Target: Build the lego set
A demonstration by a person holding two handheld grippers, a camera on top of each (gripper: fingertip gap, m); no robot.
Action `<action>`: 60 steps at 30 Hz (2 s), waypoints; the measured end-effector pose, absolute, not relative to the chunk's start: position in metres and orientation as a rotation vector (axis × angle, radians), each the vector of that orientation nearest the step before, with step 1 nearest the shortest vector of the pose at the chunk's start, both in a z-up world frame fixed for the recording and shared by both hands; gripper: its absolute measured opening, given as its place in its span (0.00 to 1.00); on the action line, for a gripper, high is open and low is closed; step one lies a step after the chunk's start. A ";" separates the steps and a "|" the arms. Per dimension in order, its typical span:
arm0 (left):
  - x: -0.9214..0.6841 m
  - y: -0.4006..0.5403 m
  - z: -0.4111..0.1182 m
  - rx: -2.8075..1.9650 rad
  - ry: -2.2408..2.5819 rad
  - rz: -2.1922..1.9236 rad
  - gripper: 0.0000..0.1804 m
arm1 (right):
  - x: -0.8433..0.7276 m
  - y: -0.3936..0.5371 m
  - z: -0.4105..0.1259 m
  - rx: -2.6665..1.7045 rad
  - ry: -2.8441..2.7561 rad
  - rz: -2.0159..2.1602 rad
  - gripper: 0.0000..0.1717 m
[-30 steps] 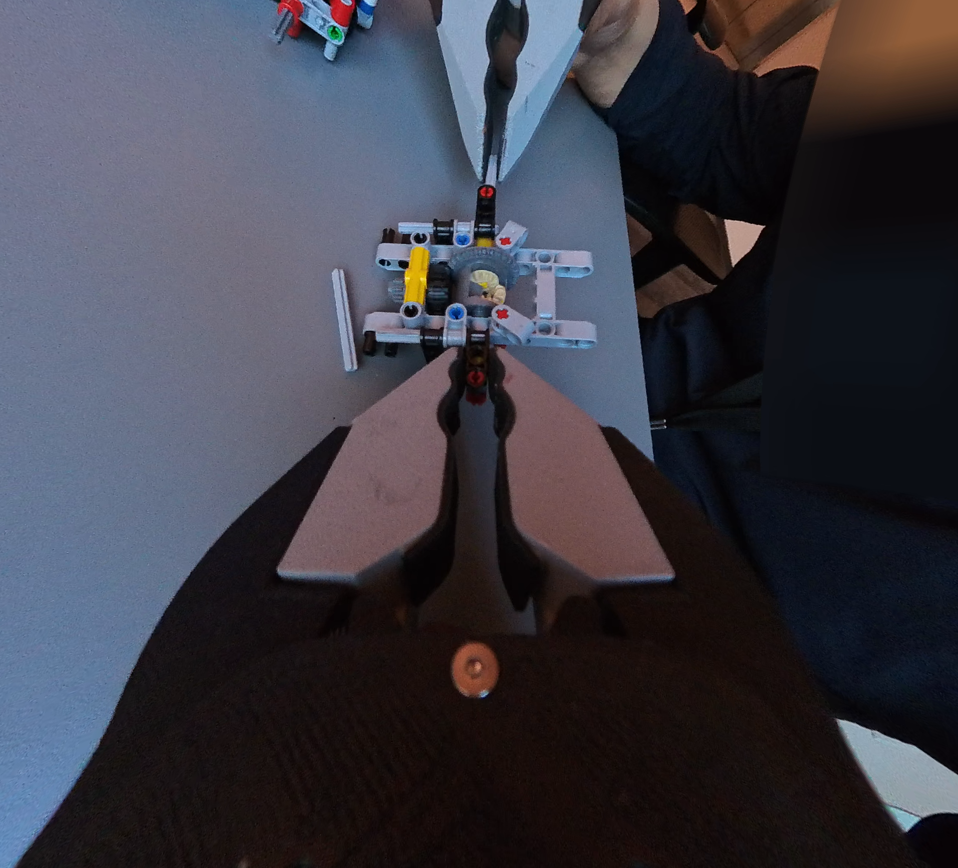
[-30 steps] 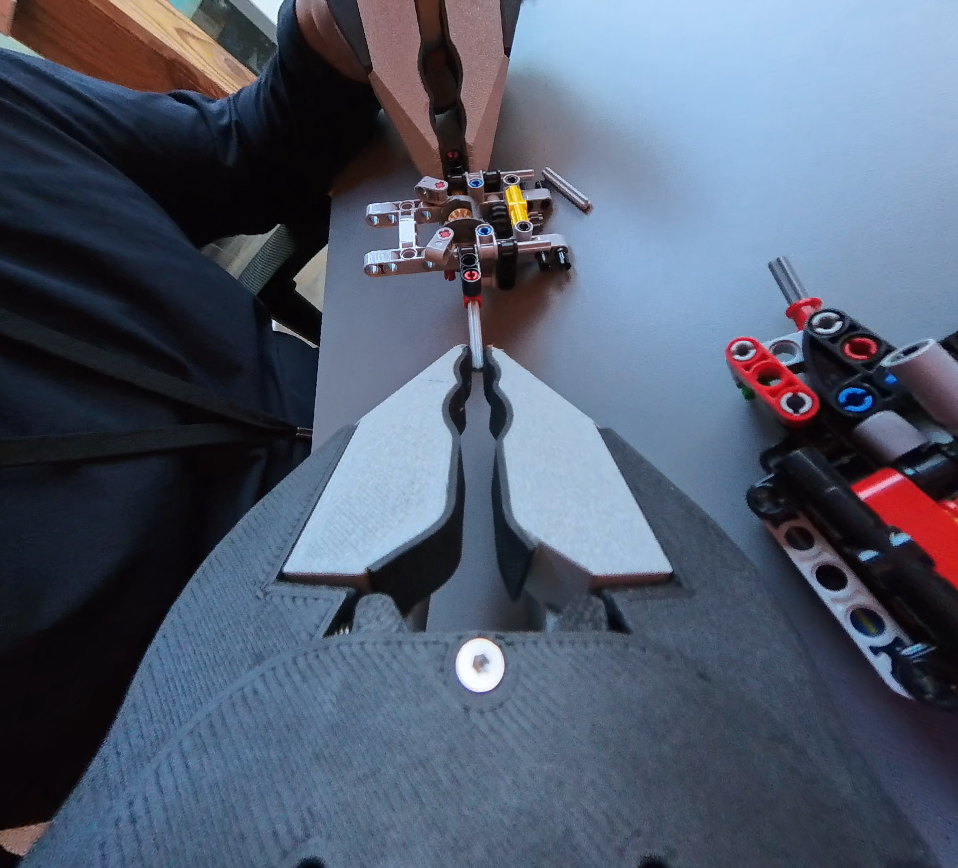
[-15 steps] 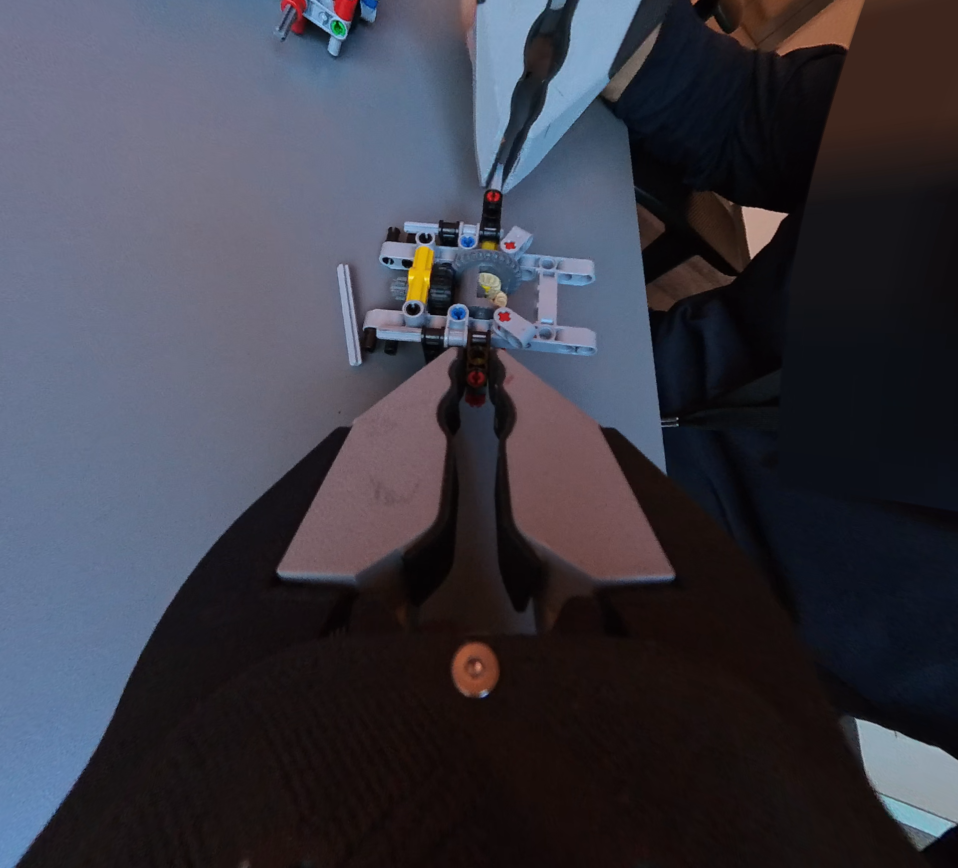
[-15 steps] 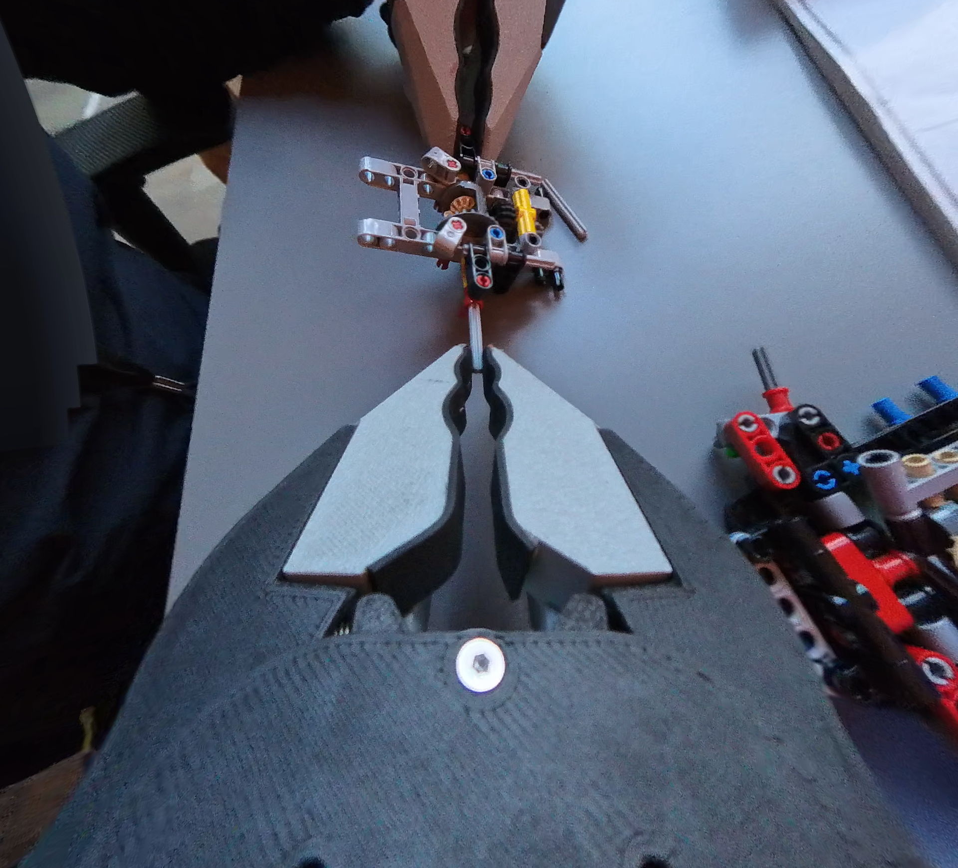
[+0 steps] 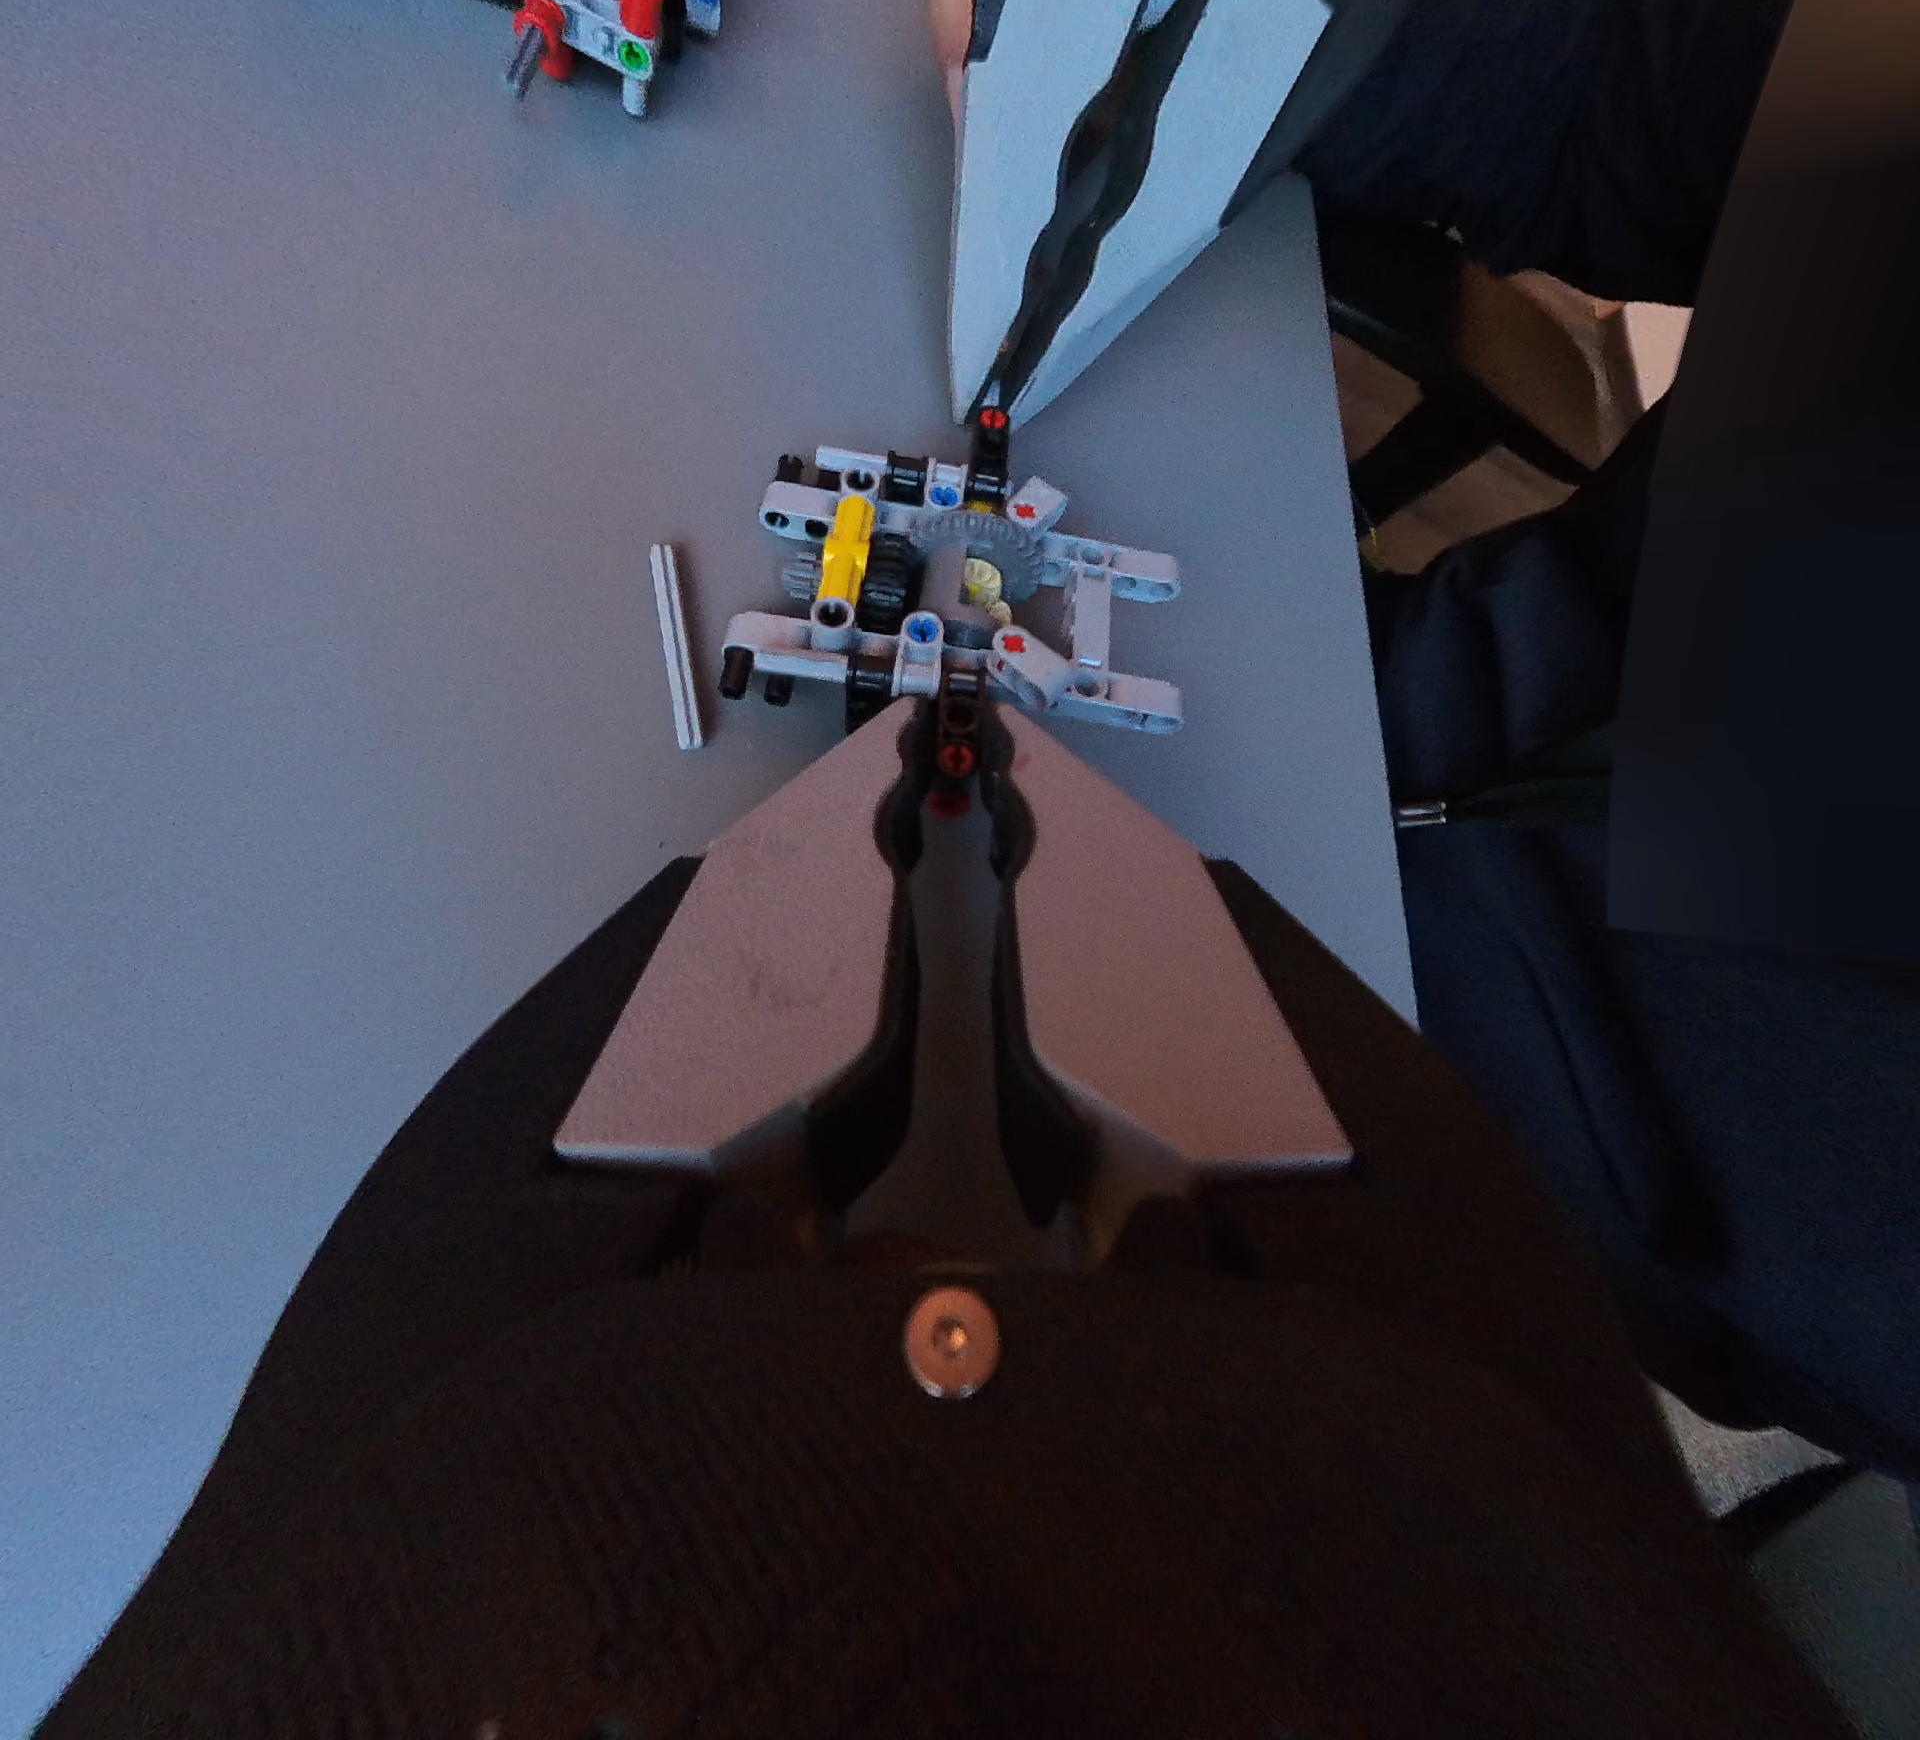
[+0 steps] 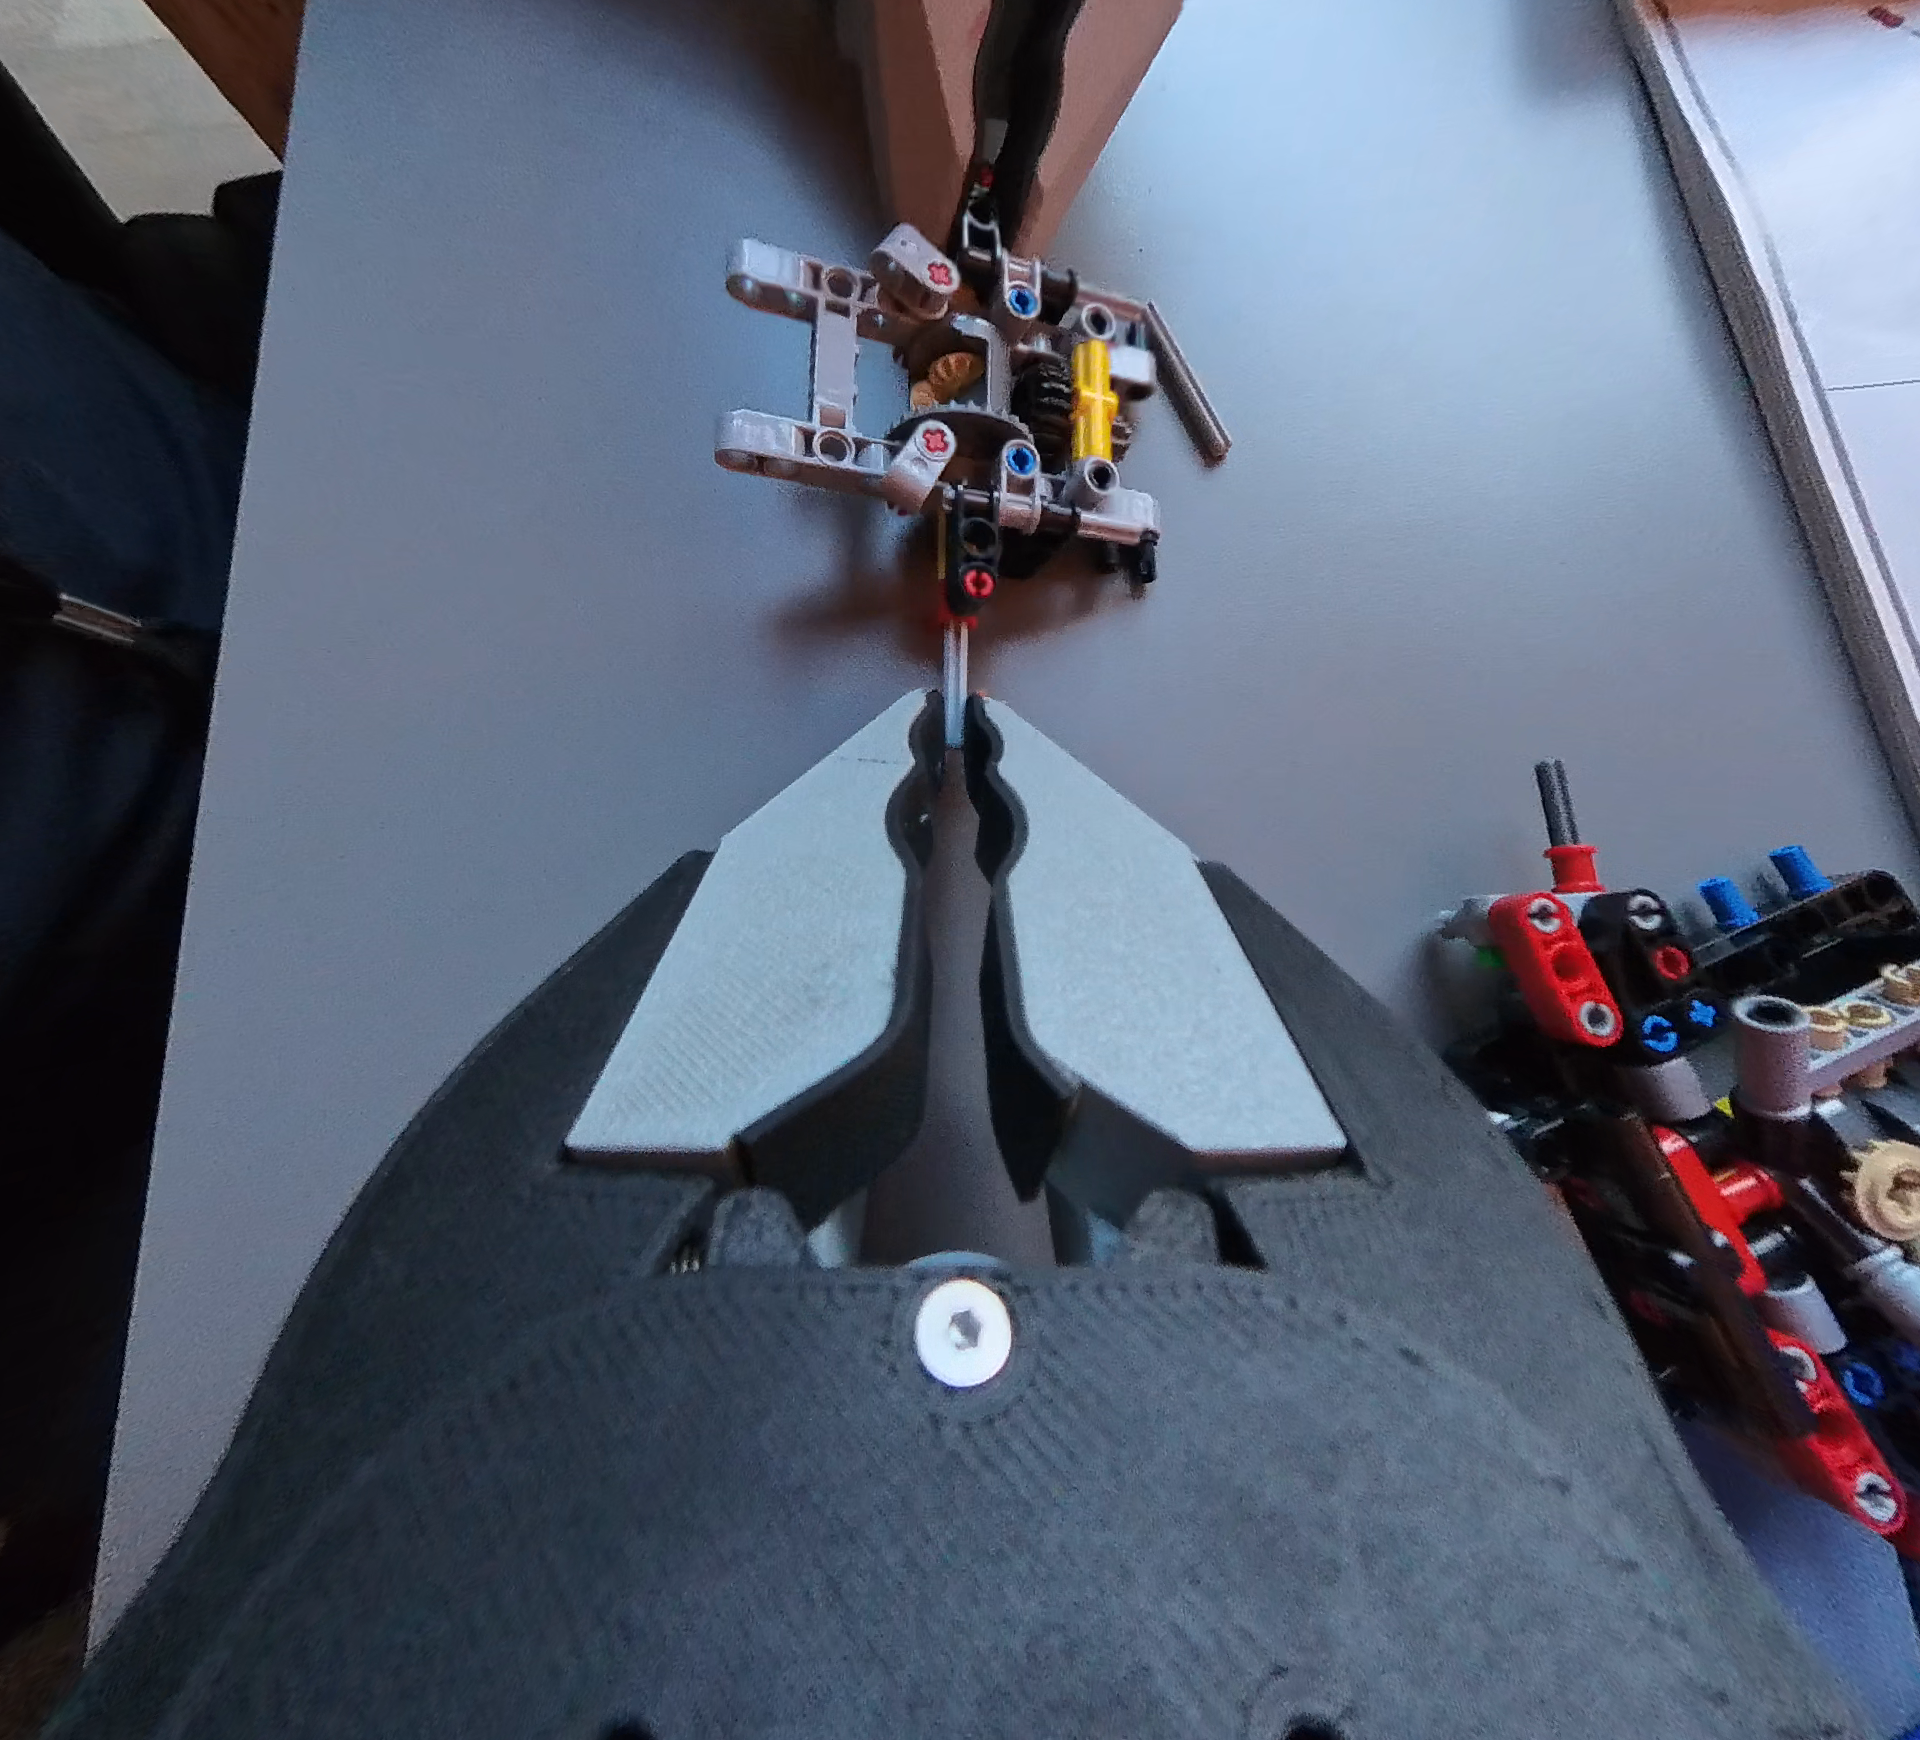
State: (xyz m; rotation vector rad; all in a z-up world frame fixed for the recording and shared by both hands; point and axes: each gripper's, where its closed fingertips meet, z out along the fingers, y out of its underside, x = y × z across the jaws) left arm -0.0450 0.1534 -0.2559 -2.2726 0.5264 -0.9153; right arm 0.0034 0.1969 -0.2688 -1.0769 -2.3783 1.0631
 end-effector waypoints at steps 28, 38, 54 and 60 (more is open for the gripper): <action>-0.054 0.153 -0.260 -2.257 0.642 -0.748 0.04 | 0.003 0.205 -0.262 -1.123 -2.345 1.217 0.08; -0.057 0.146 -0.259 -2.258 0.668 -0.772 0.12 | 0.005 0.207 -0.264 -1.163 -2.364 1.233 0.06; -0.056 0.154 -0.243 -2.181 0.393 -1.116 0.03 | 0.002 0.202 -0.257 -1.328 -2.353 1.447 0.00; -0.057 0.156 -0.246 -2.200 0.315 -1.178 0.03 | 0.000 0.206 -0.249 -1.500 -2.279 1.653 0.00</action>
